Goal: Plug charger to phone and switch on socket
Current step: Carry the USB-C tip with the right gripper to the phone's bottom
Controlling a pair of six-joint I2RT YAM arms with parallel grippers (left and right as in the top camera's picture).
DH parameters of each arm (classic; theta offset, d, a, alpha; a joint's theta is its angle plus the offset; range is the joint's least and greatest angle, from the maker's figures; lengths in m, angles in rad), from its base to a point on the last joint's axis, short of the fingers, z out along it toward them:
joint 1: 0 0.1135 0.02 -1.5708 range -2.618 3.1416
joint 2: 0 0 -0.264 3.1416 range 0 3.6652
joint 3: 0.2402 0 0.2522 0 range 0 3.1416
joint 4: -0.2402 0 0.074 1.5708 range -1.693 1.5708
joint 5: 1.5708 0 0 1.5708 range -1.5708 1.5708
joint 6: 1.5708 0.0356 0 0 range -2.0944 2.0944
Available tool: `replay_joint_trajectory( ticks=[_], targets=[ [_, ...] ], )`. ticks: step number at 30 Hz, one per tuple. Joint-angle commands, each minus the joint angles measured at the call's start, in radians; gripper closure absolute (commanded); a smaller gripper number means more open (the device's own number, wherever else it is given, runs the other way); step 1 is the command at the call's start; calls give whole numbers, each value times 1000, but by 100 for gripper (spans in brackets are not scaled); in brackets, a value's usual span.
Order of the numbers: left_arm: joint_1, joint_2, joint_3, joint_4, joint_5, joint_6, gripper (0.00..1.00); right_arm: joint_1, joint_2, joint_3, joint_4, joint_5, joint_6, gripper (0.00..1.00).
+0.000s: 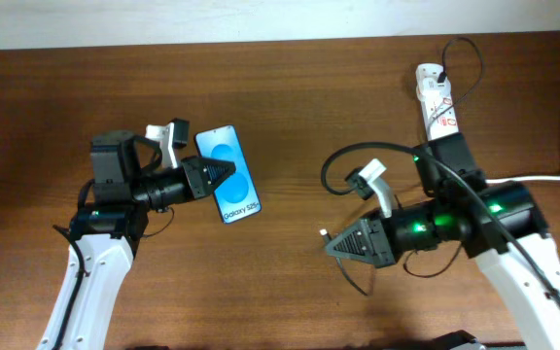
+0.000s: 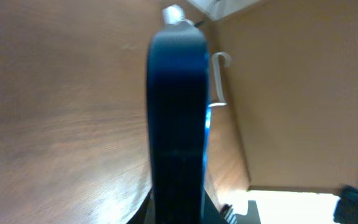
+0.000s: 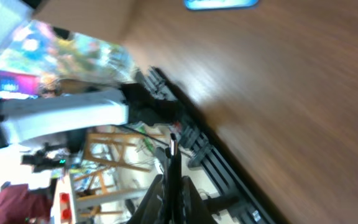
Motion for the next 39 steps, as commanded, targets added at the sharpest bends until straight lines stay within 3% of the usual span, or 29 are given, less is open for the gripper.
replay_joint_trajectory(
  ticks=[1, 5, 14, 19, 23, 32, 39],
  targets=[
    [3, -10, 14, 80, 109, -79, 100, -4, 16, -147, 168, -256, -33, 96],
    [3, -10, 14, 179, 113, -175, 100, -3, 59, -293, 449, -486, -33, 96],
    [-19, -10, 14, 396, 100, -359, 100, 2, 213, -312, 607, -520, -33, 96],
    [-64, -10, 14, 418, 43, -459, 100, 38, 264, -312, 702, -528, -26, 96],
    [-77, -10, 14, 418, 45, -462, 100, 87, 267, -311, 810, -528, -2, 96],
    [-110, -10, 14, 419, 39, -450, 100, 88, 267, -311, 1061, -523, 228, 96],
    [-119, -10, 14, 420, 26, -450, 100, 89, 267, -311, 1126, -407, 394, 96]
  ],
)
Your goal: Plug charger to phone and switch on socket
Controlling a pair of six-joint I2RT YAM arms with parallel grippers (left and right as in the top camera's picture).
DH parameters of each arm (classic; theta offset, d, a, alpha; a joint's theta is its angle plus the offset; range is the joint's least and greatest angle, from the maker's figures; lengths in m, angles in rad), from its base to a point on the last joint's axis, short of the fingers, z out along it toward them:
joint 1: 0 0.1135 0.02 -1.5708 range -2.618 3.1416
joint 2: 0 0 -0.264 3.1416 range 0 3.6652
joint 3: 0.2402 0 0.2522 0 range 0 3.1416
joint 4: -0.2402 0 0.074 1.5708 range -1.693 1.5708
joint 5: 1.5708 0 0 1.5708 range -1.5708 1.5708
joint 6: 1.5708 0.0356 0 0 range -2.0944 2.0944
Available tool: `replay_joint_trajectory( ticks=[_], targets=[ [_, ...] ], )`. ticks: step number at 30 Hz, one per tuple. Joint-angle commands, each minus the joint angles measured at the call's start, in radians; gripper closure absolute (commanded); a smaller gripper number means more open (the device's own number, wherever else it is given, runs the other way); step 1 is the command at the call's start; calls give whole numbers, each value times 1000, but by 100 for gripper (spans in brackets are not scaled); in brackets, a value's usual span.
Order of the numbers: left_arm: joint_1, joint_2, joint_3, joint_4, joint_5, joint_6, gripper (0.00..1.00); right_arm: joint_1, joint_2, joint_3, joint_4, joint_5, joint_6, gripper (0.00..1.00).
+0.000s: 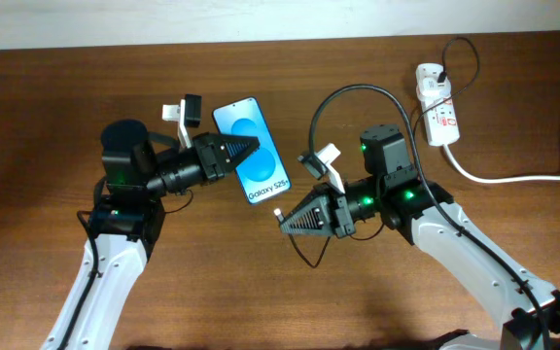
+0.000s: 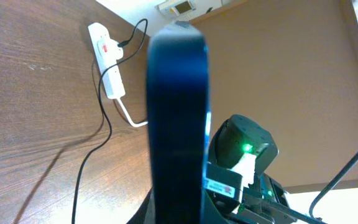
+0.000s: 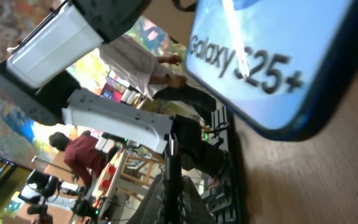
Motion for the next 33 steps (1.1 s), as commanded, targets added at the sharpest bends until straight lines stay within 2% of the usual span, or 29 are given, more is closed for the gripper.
replay_joint_trajectory(
  ticks=[1, 4, 9, 14, 20, 26, 33],
  targets=[
    [-1, -10, 14, 11, -4, 2, 100, 3, 3, 3, 47, 64, 142, 96],
    [-1, -10, 14, 26, -3, 2, 100, 6, 3, 3, 116, 107, 285, 96],
    [-1, -10, 14, 26, -3, 1, 100, 40, 3, 2, 171, 139, 360, 96],
    [-1, -10, 14, 37, 3, 1, 100, 60, 3, 2, 170, 147, 359, 96],
    [34, -10, 14, 219, 154, 0, 100, 59, 3, 2, 184, 79, 323, 96],
    [105, -9, 14, 106, 187, 0, 100, 59, 3, 2, 189, 19, 181, 96],
    [109, -10, 14, 91, 108, -64, 100, 59, 3, 2, 189, 47, 173, 96]
  ],
)
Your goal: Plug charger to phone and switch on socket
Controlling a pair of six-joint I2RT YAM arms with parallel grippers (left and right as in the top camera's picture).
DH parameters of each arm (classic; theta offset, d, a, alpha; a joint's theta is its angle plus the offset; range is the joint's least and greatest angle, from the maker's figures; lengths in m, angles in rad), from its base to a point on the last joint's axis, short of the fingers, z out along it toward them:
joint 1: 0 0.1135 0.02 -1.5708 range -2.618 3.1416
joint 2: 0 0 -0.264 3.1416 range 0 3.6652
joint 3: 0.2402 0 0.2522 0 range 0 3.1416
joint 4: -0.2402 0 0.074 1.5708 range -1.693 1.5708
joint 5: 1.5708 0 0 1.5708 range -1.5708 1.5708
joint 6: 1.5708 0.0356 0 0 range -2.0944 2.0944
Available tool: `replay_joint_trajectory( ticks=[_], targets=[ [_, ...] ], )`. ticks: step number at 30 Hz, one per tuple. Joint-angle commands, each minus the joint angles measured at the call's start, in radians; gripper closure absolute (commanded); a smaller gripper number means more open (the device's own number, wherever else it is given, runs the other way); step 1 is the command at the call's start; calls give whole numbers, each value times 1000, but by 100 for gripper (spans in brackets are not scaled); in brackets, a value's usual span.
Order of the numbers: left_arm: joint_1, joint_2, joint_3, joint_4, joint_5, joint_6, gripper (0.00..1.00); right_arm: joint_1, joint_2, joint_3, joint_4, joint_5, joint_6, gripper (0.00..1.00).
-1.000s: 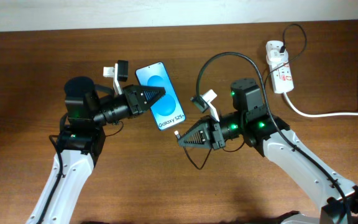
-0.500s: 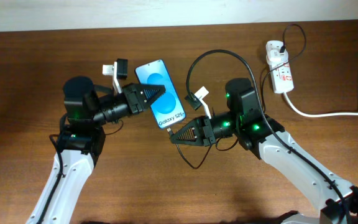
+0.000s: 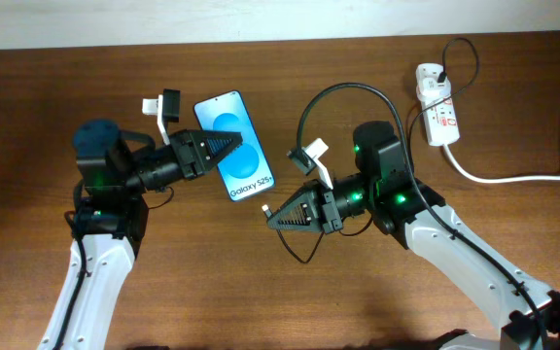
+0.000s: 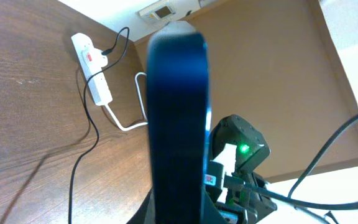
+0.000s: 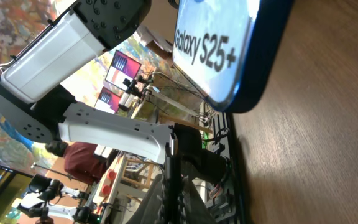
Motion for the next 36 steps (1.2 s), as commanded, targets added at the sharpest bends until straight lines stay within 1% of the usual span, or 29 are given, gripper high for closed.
replay_joint_trajectory(
  ticks=[1, 3, 6, 9, 12, 16, 22, 26, 30, 36],
  targets=[
    [3, -10, 15, 6, -40, -40, 100, 5, 3, 2, 3, -4, -24, 96],
    [-2, -10, 15, 6, -47, -40, 100, 5, 4, 2, 5, 37, 34, 96],
    [-12, -10, 15, 6, -72, -40, 100, 5, 4, 2, 40, 48, 44, 96],
    [-25, -10, 15, 11, -92, -39, 100, 5, 4, 2, 90, 70, 116, 96],
    [-26, -10, 15, 31, -91, -39, 100, 5, 4, 2, 105, 74, 130, 96],
    [-26, -10, 15, 51, -90, -39, 100, 5, 5, 2, 109, 97, 235, 96],
    [-26, -10, 15, 51, -83, -39, 100, 5, 5, 2, 116, 96, 247, 96],
    [-26, -10, 15, 51, -83, -34, 100, 5, 5, 2, 135, 88, 350, 96],
    [-31, -10, 15, 51, -84, -31, 100, 5, 5, 2, 191, 69, 349, 96],
    [-49, -10, 15, 51, -87, -31, 100, 5, 5, 2, 193, 69, 349, 96]
  ],
)
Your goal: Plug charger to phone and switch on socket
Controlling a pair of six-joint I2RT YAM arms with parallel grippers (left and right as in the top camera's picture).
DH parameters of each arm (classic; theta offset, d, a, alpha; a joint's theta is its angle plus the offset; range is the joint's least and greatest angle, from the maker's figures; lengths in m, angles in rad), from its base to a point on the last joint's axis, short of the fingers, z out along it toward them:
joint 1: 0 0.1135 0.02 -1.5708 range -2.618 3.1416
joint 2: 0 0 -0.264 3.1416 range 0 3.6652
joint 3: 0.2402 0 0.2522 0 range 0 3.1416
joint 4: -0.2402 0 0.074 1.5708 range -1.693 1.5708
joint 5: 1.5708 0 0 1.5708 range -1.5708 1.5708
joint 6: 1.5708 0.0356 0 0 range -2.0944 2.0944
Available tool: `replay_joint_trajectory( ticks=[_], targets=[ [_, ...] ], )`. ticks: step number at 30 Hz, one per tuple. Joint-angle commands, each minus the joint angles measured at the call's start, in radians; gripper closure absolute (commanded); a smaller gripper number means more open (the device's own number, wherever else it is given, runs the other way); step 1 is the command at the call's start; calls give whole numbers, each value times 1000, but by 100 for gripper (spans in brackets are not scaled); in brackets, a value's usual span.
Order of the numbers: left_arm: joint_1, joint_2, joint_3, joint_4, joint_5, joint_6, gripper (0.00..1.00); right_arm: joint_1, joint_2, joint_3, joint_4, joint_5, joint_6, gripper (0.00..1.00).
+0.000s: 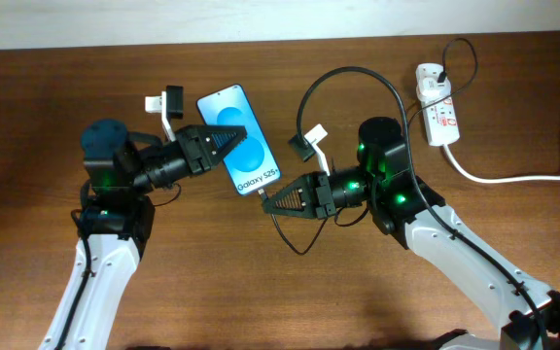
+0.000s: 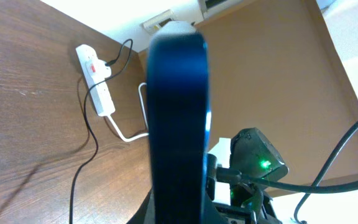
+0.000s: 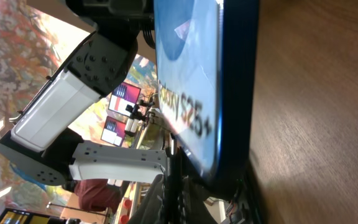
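Observation:
My left gripper (image 1: 224,144) is shut on the blue phone (image 1: 241,153), held above the table with its lit "Galaxy S25+" screen up; the left wrist view shows the phone (image 2: 178,118) edge-on. My right gripper (image 1: 272,202) is shut on the charger plug (image 1: 264,192), whose tip sits right at the phone's lower end. The phone screen (image 3: 197,87) fills the right wrist view, with the thin plug (image 3: 169,163) below it. Whether the plug is seated cannot be told. The black cable (image 1: 343,78) arcs back to the white socket strip (image 1: 437,102).
The white socket strip lies at the far right of the wooden table (image 1: 212,282), with a white lead (image 1: 513,178) running off the right edge. A loop of black cable (image 1: 295,238) hangs under my right gripper.
The phone has shifted slightly right and the right gripper has moved up to it. The plug tip, a short way below the phone's end before, now meets it.
First my left gripper held the phone at the left and my right gripper held the plug far off at the right. Then both came toward the middle, plug tip just short of the phone. The gap shrank at each moment, and the plug now meets the phone's lower end.

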Motion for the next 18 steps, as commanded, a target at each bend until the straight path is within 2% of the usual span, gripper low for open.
replay_joint_trajectory(
  ticks=[1, 8, 18],
  targets=[
    [-6, -10, 15, 12, 0, -2, 100, 5, 5, 3, 7, -14, 2, 96],
    [-6, -10, 15, 12, 0, -2, 100, 5, 5, 3, -2, -14, 5, 96],
    [-6, -10, 15, 12, 0, -3, 100, 5, 5, 3, -5, -19, 84, 96]
  ],
)
